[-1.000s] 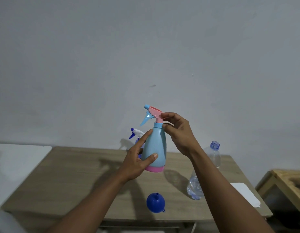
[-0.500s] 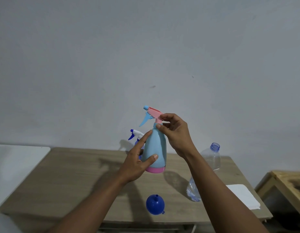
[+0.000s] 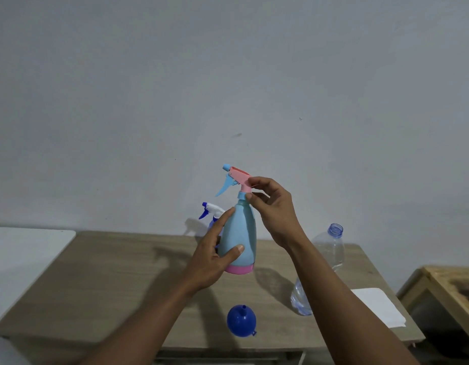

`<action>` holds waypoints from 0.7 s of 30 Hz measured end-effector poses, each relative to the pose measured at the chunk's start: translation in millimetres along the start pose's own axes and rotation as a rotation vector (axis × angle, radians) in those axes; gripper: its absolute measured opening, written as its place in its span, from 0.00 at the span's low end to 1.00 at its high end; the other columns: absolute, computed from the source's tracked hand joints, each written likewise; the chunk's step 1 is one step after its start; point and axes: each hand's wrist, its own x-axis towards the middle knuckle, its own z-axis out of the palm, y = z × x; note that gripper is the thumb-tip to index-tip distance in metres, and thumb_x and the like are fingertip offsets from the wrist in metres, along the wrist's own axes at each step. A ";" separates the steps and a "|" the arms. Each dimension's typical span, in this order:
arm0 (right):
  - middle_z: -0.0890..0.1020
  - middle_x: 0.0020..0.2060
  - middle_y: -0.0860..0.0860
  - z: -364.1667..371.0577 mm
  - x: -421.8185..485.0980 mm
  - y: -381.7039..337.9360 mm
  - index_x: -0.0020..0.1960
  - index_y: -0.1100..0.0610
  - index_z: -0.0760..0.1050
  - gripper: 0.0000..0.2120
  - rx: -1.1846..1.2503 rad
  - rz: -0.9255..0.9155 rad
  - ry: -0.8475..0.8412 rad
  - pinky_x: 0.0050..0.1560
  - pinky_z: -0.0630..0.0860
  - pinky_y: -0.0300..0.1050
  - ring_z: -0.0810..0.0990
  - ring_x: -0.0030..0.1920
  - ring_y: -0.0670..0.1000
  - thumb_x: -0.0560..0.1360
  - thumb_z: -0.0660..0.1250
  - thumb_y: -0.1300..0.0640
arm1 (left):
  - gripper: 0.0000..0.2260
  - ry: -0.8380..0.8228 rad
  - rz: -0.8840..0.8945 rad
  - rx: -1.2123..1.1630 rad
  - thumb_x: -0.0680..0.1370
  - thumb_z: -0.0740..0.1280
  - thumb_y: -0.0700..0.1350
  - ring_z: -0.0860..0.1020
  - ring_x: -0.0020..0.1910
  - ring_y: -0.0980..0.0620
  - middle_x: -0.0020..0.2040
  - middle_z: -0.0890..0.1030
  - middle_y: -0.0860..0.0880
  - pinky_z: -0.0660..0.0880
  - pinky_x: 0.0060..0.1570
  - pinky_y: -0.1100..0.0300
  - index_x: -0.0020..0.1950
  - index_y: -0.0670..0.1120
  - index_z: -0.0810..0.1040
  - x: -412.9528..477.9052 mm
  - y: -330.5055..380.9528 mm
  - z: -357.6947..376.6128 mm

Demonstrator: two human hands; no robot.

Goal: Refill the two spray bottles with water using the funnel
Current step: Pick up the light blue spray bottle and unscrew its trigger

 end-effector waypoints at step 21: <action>0.81 0.51 0.53 -65.1 -33.9 153.9 0.54 0.53 0.76 0.06 -0.540 0.268 0.094 0.41 0.76 0.39 0.81 0.45 0.54 0.79 0.66 0.61 | 0.37 0.078 -0.185 0.224 0.73 0.75 0.46 0.75 0.56 0.62 0.64 0.69 0.60 0.78 0.51 0.57 0.68 0.68 0.54 -61.0 -128.0 -1.8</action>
